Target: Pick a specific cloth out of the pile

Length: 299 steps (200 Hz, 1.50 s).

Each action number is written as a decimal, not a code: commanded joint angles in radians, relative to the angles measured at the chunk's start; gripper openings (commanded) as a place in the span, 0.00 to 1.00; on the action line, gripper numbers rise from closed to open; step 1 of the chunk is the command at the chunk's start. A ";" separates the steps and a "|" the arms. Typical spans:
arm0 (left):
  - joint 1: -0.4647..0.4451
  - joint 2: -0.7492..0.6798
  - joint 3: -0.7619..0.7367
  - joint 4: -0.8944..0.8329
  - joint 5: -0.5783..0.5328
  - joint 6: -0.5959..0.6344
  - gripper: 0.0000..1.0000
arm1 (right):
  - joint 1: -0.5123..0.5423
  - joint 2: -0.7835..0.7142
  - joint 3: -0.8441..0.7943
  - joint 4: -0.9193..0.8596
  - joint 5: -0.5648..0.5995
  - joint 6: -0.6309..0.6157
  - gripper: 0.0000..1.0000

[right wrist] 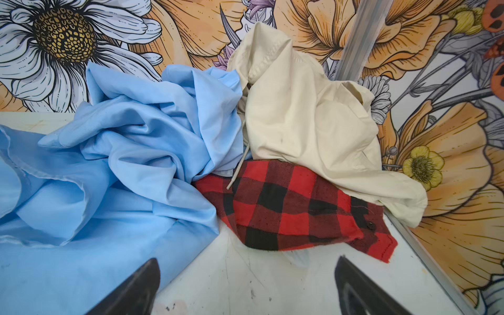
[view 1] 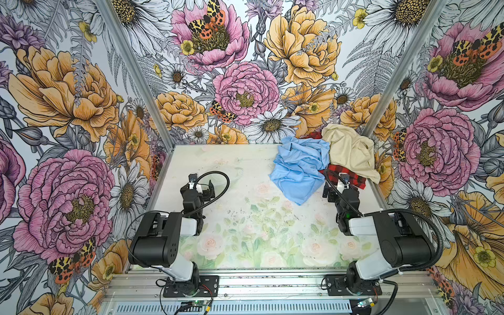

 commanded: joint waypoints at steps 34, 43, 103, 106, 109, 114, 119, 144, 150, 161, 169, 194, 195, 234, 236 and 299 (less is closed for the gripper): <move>0.010 -0.008 0.016 -0.001 0.020 -0.010 0.99 | -0.007 -0.006 0.015 0.004 0.110 0.051 0.99; 0.013 -0.008 0.017 -0.002 0.023 -0.012 0.99 | -0.009 -0.006 0.015 0.002 0.110 0.053 1.00; 0.030 -0.008 0.019 -0.006 0.058 -0.023 0.99 | -0.010 -0.007 0.018 -0.002 0.108 0.053 0.99; 0.030 -0.008 0.019 -0.007 0.058 -0.023 0.99 | -0.009 -0.006 0.017 -0.002 0.108 0.053 0.99; 0.030 -0.008 0.019 -0.006 0.058 -0.024 0.99 | -0.009 -0.006 0.017 -0.003 0.107 0.053 1.00; 0.030 -0.008 0.019 -0.007 0.057 -0.023 0.99 | -0.009 -0.006 0.019 -0.003 0.107 0.053 1.00; 0.030 -0.008 0.019 -0.007 0.057 -0.022 0.99 | -0.009 -0.006 0.018 -0.002 0.108 0.053 1.00; 0.030 -0.008 0.017 -0.005 0.055 -0.022 0.99 | -0.009 -0.007 0.014 0.004 0.108 0.053 1.00; 0.029 -0.008 0.017 -0.004 0.054 -0.022 0.99 | -0.008 -0.008 0.011 0.011 0.112 0.050 1.00; 0.025 -0.010 0.007 0.012 0.055 -0.016 0.99 | 0.001 -0.029 0.000 0.018 0.120 0.042 0.99; 0.021 -0.017 -0.014 0.048 0.066 -0.007 0.99 | 0.008 -0.060 -0.008 0.008 0.131 0.038 1.00; -0.046 -0.162 -0.069 0.031 0.007 0.061 0.99 | 0.050 -0.216 -0.064 -0.026 0.255 0.025 0.99; -0.052 -0.169 -0.071 0.027 0.004 0.067 0.99 | 0.052 -0.228 -0.066 -0.034 0.259 0.026 0.99; -0.450 -0.453 0.133 -0.526 -0.235 0.158 0.99 | 0.032 -0.476 0.103 -0.657 0.294 0.199 1.00; -0.465 -0.456 0.152 -0.550 -0.230 0.147 0.99 | 0.024 -0.473 0.119 -0.679 0.289 0.211 1.00; -0.872 -0.125 0.944 -1.459 0.105 0.215 0.99 | -0.254 -0.148 0.418 -1.053 -0.202 0.436 0.91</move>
